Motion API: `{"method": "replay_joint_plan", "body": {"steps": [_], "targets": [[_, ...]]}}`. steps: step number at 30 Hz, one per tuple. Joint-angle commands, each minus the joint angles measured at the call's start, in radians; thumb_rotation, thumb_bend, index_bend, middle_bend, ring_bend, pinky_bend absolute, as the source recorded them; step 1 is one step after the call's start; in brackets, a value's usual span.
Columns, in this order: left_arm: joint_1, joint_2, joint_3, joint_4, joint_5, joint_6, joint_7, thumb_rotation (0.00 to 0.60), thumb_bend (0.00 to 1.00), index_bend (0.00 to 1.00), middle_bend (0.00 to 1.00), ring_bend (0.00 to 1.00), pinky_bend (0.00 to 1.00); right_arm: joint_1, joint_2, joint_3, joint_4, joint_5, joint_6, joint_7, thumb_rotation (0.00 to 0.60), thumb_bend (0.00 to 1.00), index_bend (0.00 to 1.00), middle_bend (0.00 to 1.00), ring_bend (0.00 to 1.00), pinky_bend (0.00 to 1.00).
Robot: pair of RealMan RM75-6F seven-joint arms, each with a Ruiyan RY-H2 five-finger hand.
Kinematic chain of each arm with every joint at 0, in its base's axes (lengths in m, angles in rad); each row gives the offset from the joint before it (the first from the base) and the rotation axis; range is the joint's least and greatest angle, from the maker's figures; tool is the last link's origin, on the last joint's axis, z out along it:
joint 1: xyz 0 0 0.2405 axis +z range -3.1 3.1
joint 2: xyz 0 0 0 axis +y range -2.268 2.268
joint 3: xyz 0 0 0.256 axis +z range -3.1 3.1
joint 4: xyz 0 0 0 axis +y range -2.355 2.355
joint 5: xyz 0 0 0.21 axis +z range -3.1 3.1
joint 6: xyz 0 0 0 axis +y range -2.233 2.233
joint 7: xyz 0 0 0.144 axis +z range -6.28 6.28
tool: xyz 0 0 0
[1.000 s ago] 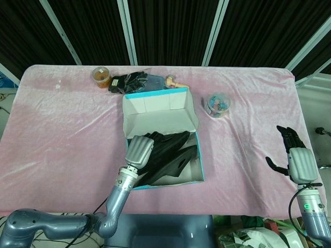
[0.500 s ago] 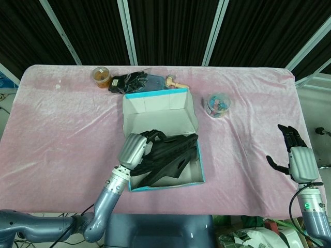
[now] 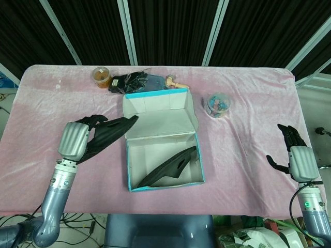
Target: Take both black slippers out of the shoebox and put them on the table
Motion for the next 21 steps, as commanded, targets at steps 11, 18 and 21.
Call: {"method": "replay_joint_plan", "body": {"steps": [11,18,21], "targets": [[-0.068,-0.098,0.01,0.317,-0.401,-0.091,0.34,0.6,0.15,0.33,0.42,0.41,0.56,-0.004,-0.002,-0.003,0.007,-0.002,0.003,0.006,0.6,0.2,0.09,0.1,0.07,0.24],[-0.075,-0.158,0.002,0.396,-0.389,0.008,0.391,0.6,0.15,0.33,0.43,0.41,0.54,-0.01,0.001,-0.003,0.003,0.004,0.006,0.003,0.6,0.2,0.09,0.1,0.07,0.24],[-0.09,-0.163,0.003,0.404,-0.435,-0.009,0.462,0.6,0.15,0.32,0.41,0.4,0.51,-0.011,0.0,-0.003,0.003,0.002,0.009,0.005,0.6,0.2,0.09,0.1,0.07,0.24]]}}
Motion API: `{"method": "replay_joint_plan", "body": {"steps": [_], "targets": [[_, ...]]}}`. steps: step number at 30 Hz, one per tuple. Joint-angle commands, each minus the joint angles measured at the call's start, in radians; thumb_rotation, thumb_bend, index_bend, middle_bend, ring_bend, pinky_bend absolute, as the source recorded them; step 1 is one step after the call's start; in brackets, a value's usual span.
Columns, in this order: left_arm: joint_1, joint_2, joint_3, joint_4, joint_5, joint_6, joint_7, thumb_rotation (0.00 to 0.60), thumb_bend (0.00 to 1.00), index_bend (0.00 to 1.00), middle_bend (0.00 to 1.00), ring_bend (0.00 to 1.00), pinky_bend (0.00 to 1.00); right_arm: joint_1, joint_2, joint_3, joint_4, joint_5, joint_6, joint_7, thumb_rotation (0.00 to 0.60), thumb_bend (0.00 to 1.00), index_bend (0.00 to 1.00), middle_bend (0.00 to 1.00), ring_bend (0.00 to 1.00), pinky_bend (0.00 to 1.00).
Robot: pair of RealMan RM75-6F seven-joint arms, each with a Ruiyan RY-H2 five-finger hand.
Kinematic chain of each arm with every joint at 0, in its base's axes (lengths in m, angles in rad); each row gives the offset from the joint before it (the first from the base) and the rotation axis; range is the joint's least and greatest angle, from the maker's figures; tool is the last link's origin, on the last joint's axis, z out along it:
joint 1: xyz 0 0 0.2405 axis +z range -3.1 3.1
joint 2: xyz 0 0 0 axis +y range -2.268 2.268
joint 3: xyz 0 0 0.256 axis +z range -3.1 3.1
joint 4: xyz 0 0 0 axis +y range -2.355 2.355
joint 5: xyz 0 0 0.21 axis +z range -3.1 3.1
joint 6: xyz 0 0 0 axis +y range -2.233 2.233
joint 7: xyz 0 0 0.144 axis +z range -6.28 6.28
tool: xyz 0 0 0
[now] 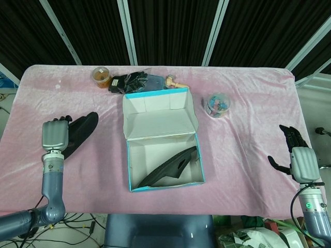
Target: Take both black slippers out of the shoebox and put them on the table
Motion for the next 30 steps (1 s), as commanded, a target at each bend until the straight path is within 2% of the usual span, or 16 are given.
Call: {"method": "replay_joint_plan", "body": {"steps": [1,2,6,9,10,13,16,19,22,25,30], "targets": [[-0.025,-0.014,0.002,0.02,-0.061,-0.009,0.108,0.6,0.15,0.31,0.39,0.37,0.48,-0.001,0.0,0.0,0.001,-0.001,0.002,0.001,0.6,0.2,0.09,0.1,0.07,0.24],[-0.033,-0.013,0.002,0.015,-0.083,-0.013,0.141,0.6,0.15,0.3,0.37,0.35,0.46,-0.001,0.0,0.0,0.001,-0.001,0.002,0.001,0.6,0.2,0.09,0.1,0.07,0.24],[-0.058,-0.006,0.001,-0.036,-0.154,-0.005,0.256,0.6,0.1,0.11,0.16,0.1,0.23,-0.004,0.001,-0.001,0.001,-0.002,0.005,0.003,0.6,0.2,0.09,0.1,0.07,0.24],[-0.058,0.004,-0.01,-0.089,-0.163,-0.001,0.244,0.6,0.01,0.03,0.06,0.01,0.12,-0.008,0.002,-0.002,0.001,-0.001,0.008,0.004,0.6,0.2,0.09,0.1,0.07,0.24],[-0.055,0.011,-0.012,-0.113,-0.15,-0.002,0.22,0.6,0.0,0.02,0.05,0.0,0.1,-0.009,0.003,-0.002,0.0,0.0,0.009,0.005,0.6,0.2,0.09,0.1,0.07,0.24],[-0.03,0.043,-0.009,-0.198,-0.072,-0.023,0.101,0.6,0.0,0.04,0.11,0.04,0.12,-0.014,0.007,-0.002,-0.003,0.0,0.014,0.011,0.6,0.2,0.09,0.1,0.07,0.24],[0.016,0.083,-0.007,-0.294,0.071,-0.043,-0.109,0.6,0.0,0.11,0.2,0.12,0.19,-0.016,0.009,-0.001,-0.004,0.0,0.017,0.01,0.6,0.2,0.09,0.1,0.07,0.24],[0.047,0.111,0.018,-0.359,0.213,-0.031,-0.23,0.6,0.0,0.16,0.24,0.16,0.21,-0.016,0.01,-0.001,-0.006,-0.004,0.02,0.007,0.6,0.2,0.09,0.1,0.07,0.24],[0.058,0.125,0.043,-0.413,0.322,-0.021,-0.285,0.6,0.0,0.2,0.25,0.17,0.23,-0.017,0.009,-0.003,-0.007,-0.01,0.023,0.005,0.6,0.2,0.09,0.1,0.07,0.24],[0.032,0.119,0.09,-0.471,0.432,-0.071,-0.281,0.6,0.0,0.21,0.26,0.17,0.23,-0.018,0.005,-0.005,-0.005,-0.012,0.023,0.005,0.6,0.2,0.09,0.1,0.07,0.24],[-0.024,0.071,0.095,-0.507,0.445,-0.139,-0.218,0.6,0.0,0.21,0.25,0.17,0.24,-0.019,0.0,-0.009,-0.003,-0.018,0.026,0.002,0.6,0.2,0.09,0.1,0.07,0.24]]}}
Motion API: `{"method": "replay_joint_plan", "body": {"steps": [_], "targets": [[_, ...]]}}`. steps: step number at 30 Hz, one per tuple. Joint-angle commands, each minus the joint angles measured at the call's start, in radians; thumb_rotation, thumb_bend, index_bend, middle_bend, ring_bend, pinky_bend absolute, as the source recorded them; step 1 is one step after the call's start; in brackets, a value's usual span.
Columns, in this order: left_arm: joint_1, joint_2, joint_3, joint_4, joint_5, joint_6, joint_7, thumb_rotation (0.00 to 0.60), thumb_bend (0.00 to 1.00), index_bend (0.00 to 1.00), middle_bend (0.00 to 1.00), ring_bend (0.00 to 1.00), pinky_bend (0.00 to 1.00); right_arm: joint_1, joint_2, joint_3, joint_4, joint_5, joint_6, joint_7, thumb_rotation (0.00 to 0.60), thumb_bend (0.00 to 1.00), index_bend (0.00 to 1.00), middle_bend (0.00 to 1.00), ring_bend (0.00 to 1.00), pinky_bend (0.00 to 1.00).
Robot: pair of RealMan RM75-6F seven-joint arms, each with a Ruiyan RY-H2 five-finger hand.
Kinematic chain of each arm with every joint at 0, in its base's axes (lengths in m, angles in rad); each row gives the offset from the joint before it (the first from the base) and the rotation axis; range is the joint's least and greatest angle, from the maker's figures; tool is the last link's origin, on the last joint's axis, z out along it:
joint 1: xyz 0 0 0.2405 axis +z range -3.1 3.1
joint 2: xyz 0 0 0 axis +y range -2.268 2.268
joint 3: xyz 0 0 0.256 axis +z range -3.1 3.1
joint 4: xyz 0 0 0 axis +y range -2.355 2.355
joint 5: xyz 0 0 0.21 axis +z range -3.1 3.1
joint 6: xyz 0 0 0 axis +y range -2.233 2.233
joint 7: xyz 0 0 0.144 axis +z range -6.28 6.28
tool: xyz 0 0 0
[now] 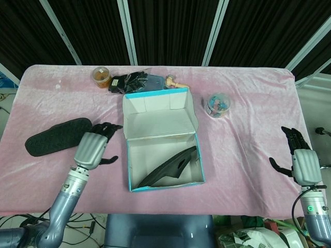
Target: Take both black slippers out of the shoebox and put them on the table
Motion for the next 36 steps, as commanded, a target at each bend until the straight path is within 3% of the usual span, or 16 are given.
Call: {"method": "replay_joint_plan", "body": {"steps": [1,4,9,16,25,33,36], "targets": [[-0.049,-0.045,0.017,-0.028,0.012,-0.057,0.052,0.6,0.0,0.21,0.25,0.17,0.25,-0.001,-0.001,-0.002,0.0,-0.003,0.001,-0.002,0.6,0.2,0.09,0.1,0.07,0.24],[-0.087,-0.112,0.011,-0.019,-0.019,-0.081,0.125,0.6,0.0,0.19,0.24,0.17,0.29,-0.002,-0.001,-0.005,-0.003,-0.007,0.003,-0.005,0.6,0.2,0.09,0.1,0.07,0.24],[-0.15,-0.251,-0.028,-0.005,-0.184,-0.092,0.246,0.6,0.0,0.12,0.22,0.17,0.33,-0.006,0.001,-0.008,-0.011,-0.014,0.01,-0.011,0.6,0.2,0.09,0.1,0.07,0.24],[-0.234,-0.451,-0.089,0.104,-0.35,-0.02,0.382,0.6,0.0,0.07,0.19,0.17,0.32,-0.011,0.001,-0.012,-0.016,-0.019,0.016,-0.014,0.6,0.2,0.09,0.1,0.07,0.24],[-0.3,-0.611,-0.143,0.269,-0.413,0.014,0.406,0.6,0.0,0.07,0.19,0.17,0.32,-0.018,0.001,-0.014,-0.014,-0.016,0.019,-0.009,0.6,0.2,0.09,0.1,0.07,0.24],[-0.334,-0.665,-0.169,0.373,-0.425,0.021,0.414,0.6,0.0,0.09,0.2,0.17,0.33,-0.031,0.007,-0.017,-0.008,-0.007,0.023,0.002,0.6,0.2,0.09,0.1,0.07,0.24],[-0.349,-0.689,-0.181,0.419,-0.43,0.009,0.406,0.6,0.01,0.14,0.24,0.22,0.37,-0.032,0.01,-0.016,-0.011,-0.008,0.025,0.002,0.6,0.2,0.09,0.1,0.07,0.24]]}}
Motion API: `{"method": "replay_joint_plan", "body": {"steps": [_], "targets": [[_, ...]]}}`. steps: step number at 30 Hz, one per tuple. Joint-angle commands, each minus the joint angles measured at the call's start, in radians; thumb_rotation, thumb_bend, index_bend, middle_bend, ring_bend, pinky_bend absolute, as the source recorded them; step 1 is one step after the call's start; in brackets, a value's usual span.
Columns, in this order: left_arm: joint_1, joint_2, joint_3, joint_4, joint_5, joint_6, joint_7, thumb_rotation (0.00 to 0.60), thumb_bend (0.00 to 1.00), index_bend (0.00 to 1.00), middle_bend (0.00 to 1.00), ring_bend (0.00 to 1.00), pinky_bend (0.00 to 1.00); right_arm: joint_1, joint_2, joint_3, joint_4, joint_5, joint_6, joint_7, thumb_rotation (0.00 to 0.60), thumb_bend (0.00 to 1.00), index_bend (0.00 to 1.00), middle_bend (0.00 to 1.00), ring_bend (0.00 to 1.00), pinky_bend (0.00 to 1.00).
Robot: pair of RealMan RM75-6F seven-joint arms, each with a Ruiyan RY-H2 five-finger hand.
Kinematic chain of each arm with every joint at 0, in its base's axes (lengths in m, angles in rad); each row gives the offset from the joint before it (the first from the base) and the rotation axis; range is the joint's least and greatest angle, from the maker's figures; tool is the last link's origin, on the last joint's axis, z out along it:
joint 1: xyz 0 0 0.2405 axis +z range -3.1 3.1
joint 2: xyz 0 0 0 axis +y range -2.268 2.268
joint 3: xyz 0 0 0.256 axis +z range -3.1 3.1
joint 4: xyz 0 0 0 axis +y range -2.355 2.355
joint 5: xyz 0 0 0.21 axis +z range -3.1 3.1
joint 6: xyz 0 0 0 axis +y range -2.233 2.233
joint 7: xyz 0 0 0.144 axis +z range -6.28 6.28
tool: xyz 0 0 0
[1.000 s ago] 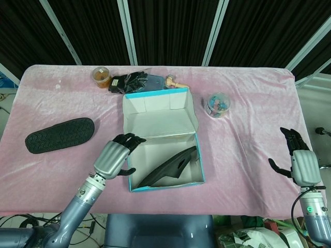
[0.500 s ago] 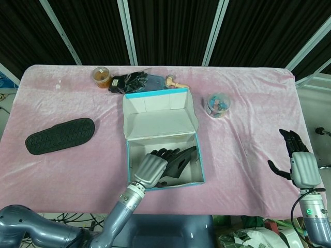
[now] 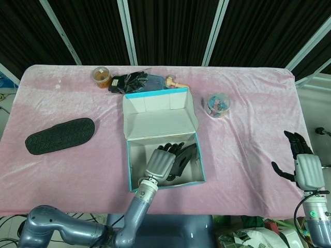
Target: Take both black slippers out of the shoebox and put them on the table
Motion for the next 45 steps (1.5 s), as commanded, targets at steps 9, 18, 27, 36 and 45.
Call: {"method": "replay_joint_plan", "body": {"steps": [9,18,27,36,45], "targets": [[-0.042,-0.092,-0.018,0.165,0.025,0.001,-0.026,0.6,0.22,0.34,0.45,0.48,0.63,-0.005,0.008,0.005,-0.01,0.004,0.004,0.006,0.6,0.2,0.09,0.1,0.07,0.24],[0.004,-0.073,0.009,0.234,0.197,0.057,-0.201,0.6,0.28,0.49,0.61,0.6,0.76,-0.005,0.005,0.006,-0.008,0.001,0.004,0.009,0.6,0.2,0.09,0.1,0.07,0.24],[0.098,0.094,0.033,0.037,0.295,0.104,-0.299,0.6,0.27,0.47,0.58,0.58,0.76,-0.003,0.003,0.01,-0.005,0.002,0.002,0.015,0.6,0.2,0.09,0.1,0.07,0.24],[0.217,0.314,0.073,-0.255,0.399,0.134,-0.454,0.6,0.27,0.46,0.57,0.56,0.74,0.005,0.0,0.016,0.004,0.004,-0.007,0.018,0.6,0.2,0.09,0.1,0.07,0.24],[0.335,0.492,0.131,-0.34,0.472,0.218,-0.467,0.6,0.27,0.42,0.56,0.52,0.67,0.014,-0.003,0.018,0.018,0.003,-0.02,0.027,0.6,0.2,0.09,0.1,0.07,0.24]]}}
